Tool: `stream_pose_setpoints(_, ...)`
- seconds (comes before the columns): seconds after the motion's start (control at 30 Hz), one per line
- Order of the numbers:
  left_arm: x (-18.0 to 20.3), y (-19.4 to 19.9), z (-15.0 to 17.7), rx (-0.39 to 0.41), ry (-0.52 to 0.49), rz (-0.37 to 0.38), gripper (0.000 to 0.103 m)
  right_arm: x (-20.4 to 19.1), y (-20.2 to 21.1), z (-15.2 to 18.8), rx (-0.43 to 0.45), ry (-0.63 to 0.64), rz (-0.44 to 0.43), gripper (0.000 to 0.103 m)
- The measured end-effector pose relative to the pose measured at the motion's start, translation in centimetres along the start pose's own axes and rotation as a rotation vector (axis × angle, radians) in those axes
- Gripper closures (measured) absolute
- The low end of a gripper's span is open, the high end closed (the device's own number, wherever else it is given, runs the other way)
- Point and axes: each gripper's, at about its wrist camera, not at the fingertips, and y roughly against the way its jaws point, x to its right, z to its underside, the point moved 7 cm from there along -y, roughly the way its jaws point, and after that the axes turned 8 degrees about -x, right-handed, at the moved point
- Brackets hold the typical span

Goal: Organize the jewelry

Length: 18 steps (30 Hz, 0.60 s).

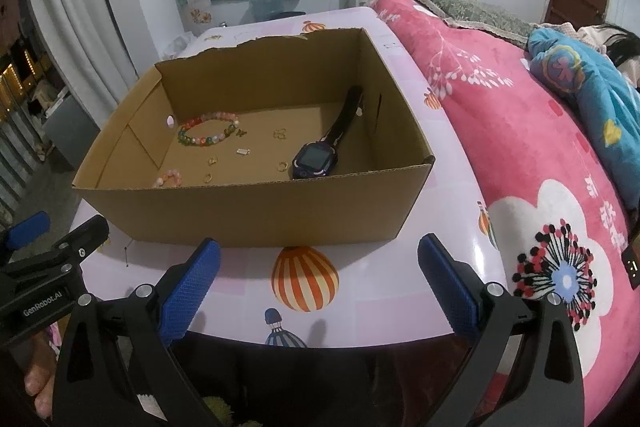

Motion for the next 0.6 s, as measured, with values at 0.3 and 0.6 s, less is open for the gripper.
stream_pose_setpoints(0.3, 0.0, -0.01, 0.01, -0.004, 0.0, 0.001, 0.008, 0.03, -0.01, 0.0, 0.001, 0.0, -0.002, 0.007)
stream_pose_setpoints(0.6, 0.09, -0.09, 0.24, -0.008, -0.004, -0.005, 0.008, -0.03, 0.12, 0.04, -0.001, 0.0, -0.005, 0.007)
